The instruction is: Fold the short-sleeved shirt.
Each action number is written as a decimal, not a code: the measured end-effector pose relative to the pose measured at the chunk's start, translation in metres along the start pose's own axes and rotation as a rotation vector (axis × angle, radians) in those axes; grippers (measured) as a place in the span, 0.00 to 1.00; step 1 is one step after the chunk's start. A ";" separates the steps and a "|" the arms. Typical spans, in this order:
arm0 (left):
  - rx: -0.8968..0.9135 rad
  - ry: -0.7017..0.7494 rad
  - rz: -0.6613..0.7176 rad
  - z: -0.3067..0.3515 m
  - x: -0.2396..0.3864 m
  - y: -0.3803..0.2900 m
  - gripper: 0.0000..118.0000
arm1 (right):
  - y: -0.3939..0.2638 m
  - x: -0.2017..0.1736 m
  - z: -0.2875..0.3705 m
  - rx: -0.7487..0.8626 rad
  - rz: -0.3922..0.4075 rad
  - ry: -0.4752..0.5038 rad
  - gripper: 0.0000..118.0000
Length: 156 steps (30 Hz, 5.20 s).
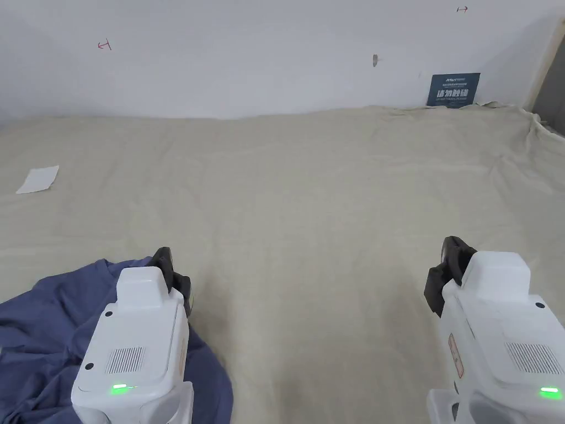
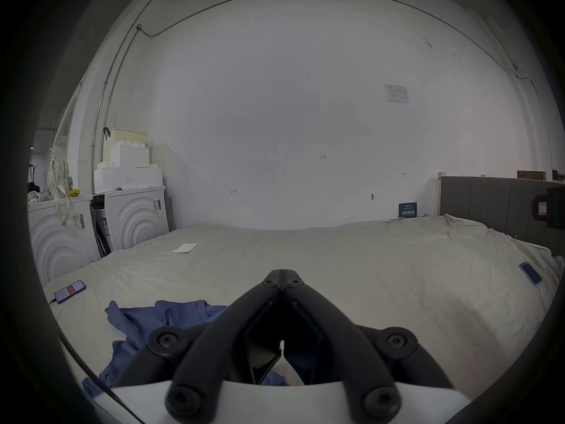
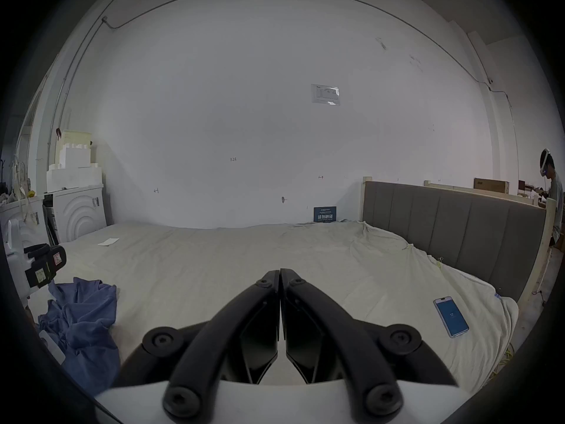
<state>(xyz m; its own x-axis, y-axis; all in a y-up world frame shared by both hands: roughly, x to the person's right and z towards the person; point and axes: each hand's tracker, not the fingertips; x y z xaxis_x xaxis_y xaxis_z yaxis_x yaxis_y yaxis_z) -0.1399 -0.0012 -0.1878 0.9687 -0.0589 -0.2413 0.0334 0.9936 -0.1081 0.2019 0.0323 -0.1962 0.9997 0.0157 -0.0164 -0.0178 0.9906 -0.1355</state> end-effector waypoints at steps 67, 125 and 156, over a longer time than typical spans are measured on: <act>0.032 -0.036 -0.006 0.008 0.007 0.006 0.00 | 0.025 -0.004 0.017 0.006 -0.029 -0.038 0.00; -0.046 0.516 0.007 0.123 -0.228 -0.011 0.00 | 0.016 -0.232 0.009 -0.012 0.081 0.544 0.00; -0.815 0.186 0.163 -0.070 -0.185 -0.050 0.95 | 0.012 -0.199 -0.020 -0.057 0.085 0.439 0.00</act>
<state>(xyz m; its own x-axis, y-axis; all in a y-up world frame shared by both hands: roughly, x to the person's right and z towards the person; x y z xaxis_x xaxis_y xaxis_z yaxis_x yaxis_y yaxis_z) -0.3383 -0.0463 -0.2053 0.8872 -0.0071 -0.4613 -0.3600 0.6148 -0.7018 0.0021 0.0380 -0.2142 0.8940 0.0257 -0.4473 -0.1132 0.9789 -0.1700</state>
